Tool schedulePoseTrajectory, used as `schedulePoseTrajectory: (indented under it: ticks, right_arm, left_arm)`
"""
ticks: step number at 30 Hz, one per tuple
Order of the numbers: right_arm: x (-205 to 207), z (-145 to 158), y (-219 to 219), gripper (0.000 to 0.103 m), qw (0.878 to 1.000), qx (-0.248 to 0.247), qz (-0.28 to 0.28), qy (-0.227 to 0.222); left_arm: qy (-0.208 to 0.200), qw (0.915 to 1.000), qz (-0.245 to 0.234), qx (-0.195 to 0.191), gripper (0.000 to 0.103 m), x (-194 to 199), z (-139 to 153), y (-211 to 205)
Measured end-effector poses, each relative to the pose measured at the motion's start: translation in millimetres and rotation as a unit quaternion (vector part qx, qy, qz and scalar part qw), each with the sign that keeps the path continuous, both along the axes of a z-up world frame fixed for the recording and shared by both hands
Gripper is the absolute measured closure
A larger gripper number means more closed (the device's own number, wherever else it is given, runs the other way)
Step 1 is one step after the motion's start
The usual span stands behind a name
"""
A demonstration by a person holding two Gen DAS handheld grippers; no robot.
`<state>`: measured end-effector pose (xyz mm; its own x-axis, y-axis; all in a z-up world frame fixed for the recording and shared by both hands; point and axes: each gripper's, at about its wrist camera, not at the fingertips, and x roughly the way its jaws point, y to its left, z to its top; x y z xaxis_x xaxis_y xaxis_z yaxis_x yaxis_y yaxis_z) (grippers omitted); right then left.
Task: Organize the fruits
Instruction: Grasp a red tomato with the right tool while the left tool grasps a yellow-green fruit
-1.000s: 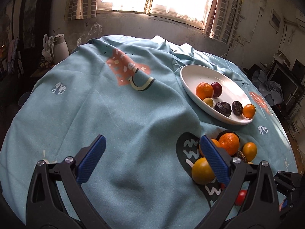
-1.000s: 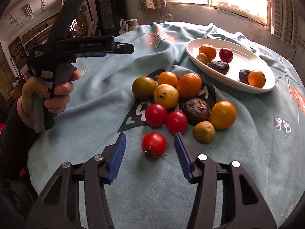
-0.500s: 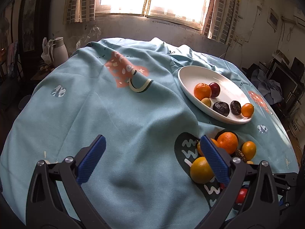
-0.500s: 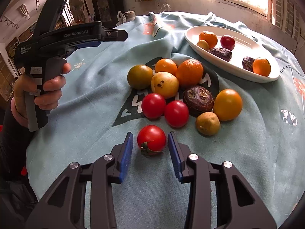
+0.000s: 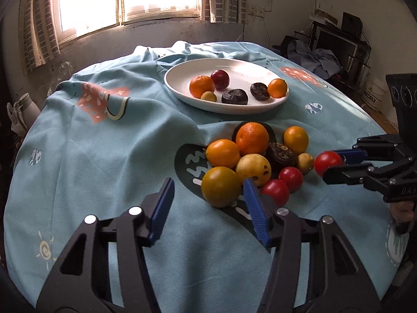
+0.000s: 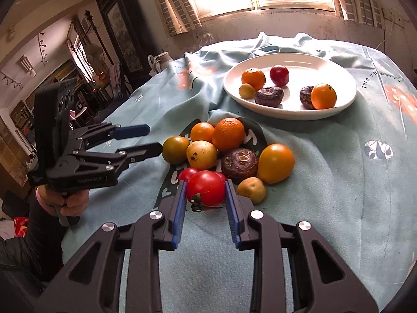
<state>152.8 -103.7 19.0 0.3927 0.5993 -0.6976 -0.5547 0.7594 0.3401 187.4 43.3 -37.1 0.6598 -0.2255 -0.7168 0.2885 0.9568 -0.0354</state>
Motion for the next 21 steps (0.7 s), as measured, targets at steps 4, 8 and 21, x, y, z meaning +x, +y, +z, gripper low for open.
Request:
schedulePoseTrajectory:
  ticks: [4,8,21]
  right_arm:
    - [1,-1,0,0.073,1.0,-0.001,-0.002,0.003]
    - [0,-1,0,0.073,1.0,-0.002,-0.002,0.002]
    - [-2,-1,0,0.073,1.0,-0.005,-0.003,0.0]
  left_arm:
    - [0.01,0.9999,-0.007,0.007,0.059,3,-8,-5]
    - [0.0,0.9998,-0.01,0.019,0.059,5,-10,-10]
    - [0.021,0.9986,-0.015,0.046,0.059,18,-25,-23]
